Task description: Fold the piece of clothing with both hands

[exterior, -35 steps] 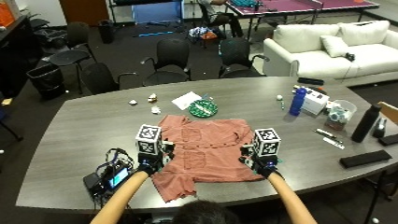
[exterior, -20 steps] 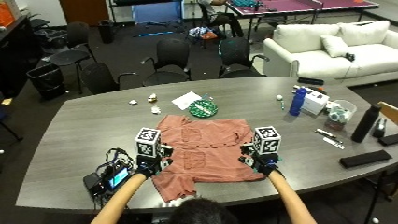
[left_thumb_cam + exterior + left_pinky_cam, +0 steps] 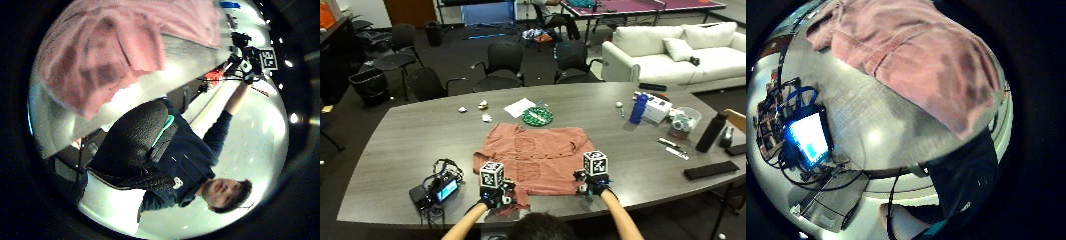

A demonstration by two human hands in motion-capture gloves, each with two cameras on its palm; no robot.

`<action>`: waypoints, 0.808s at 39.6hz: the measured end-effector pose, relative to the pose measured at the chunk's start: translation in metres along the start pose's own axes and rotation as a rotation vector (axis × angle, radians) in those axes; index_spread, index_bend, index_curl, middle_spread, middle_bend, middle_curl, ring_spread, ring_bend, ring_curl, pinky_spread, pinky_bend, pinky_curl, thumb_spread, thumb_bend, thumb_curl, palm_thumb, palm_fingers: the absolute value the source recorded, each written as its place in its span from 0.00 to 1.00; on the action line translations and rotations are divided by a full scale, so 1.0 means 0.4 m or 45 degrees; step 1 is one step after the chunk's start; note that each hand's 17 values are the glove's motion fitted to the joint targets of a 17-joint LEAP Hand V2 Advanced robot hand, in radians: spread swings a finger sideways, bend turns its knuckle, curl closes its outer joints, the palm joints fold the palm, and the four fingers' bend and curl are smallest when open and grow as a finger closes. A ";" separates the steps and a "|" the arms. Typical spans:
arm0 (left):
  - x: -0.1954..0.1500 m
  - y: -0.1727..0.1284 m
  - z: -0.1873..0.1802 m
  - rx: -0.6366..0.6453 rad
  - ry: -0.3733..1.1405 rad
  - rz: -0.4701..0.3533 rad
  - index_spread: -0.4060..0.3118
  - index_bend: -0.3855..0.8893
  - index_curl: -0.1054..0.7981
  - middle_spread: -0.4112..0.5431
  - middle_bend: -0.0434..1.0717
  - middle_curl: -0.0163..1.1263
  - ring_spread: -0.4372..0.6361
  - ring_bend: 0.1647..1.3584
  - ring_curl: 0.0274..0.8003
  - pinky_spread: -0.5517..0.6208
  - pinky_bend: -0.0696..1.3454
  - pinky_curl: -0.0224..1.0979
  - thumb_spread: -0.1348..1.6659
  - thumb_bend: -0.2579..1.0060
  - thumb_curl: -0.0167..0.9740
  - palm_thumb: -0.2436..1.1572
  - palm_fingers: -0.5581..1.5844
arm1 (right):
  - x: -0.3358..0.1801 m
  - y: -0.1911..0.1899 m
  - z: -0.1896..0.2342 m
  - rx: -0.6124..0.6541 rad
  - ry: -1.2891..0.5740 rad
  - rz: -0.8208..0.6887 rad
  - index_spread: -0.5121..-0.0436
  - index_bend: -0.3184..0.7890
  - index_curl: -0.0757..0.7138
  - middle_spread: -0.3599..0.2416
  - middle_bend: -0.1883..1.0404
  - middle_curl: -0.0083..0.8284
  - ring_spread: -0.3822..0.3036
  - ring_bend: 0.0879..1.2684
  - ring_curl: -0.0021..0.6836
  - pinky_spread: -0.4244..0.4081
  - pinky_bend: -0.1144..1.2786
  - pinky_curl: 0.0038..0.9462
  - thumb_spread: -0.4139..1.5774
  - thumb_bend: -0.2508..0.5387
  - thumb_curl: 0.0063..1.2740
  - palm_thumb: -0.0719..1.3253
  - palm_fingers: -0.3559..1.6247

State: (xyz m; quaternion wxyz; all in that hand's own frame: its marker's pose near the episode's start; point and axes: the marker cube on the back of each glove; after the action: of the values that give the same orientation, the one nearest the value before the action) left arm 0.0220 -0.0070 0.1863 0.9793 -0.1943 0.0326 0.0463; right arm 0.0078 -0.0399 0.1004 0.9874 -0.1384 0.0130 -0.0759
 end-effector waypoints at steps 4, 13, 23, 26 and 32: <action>0.013 0.010 0.045 -0.148 0.010 -0.098 0.53 0.42 0.44 0.68 0.20 0.17 0.81 0.33 0.26 0.81 0.29 0.27 0.64 0.18 0.26 0.30 0.31 | 0.025 -0.047 0.069 -0.034 -0.043 0.068 0.45 0.38 0.33 0.50 0.36 0.39 0.40 0.39 0.48 0.56 0.45 0.34 0.80 0.53 0.22 0.47 0.44; 0.010 -0.050 0.074 0.031 -0.015 -0.055 0.50 0.46 0.45 0.55 0.33 0.24 0.70 0.30 0.25 0.70 0.27 0.27 0.63 0.20 0.29 0.32 0.42 | 0.034 -0.073 0.133 -0.007 -0.076 0.137 0.50 0.40 0.34 0.49 0.36 0.42 0.37 0.40 0.51 0.55 0.43 0.34 0.78 0.52 0.27 0.54 0.45; 0.038 -0.082 0.063 0.383 -0.150 0.027 0.35 0.46 0.51 0.34 0.39 0.31 0.40 0.24 0.28 0.38 0.34 0.33 0.71 0.29 0.35 0.52 0.71 | 0.030 -0.091 0.133 0.273 0.145 0.237 0.54 0.44 0.43 0.32 0.36 0.46 0.27 0.35 0.51 0.36 0.42 0.33 0.76 0.58 0.34 0.69 0.65; 0.062 -0.049 0.043 0.457 -0.200 0.079 0.30 0.46 0.53 0.29 0.38 0.33 0.31 0.24 0.31 0.32 0.36 0.35 0.72 0.31 0.37 0.57 0.76 | 0.017 -0.080 0.128 0.264 0.278 0.201 0.53 0.45 0.46 0.28 0.35 0.47 0.25 0.37 0.53 0.24 0.46 0.35 0.74 0.56 0.35 0.71 0.76; 0.025 -0.066 0.081 0.363 -0.180 0.084 0.23 0.46 0.57 0.20 0.42 0.38 0.19 0.25 0.38 0.26 0.36 0.39 0.74 0.32 0.39 0.62 0.82 | 0.020 -0.038 0.116 0.178 0.353 0.172 0.53 0.42 0.51 0.24 0.37 0.52 0.21 0.43 0.61 0.14 0.49 0.40 0.76 0.55 0.36 0.74 0.82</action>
State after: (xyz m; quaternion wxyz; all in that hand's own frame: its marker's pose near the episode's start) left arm 0.0362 -0.0180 0.2252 0.9948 -0.0482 -0.0237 0.0867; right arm 0.0156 -0.0431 0.1493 0.9862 -0.0565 0.1529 -0.0284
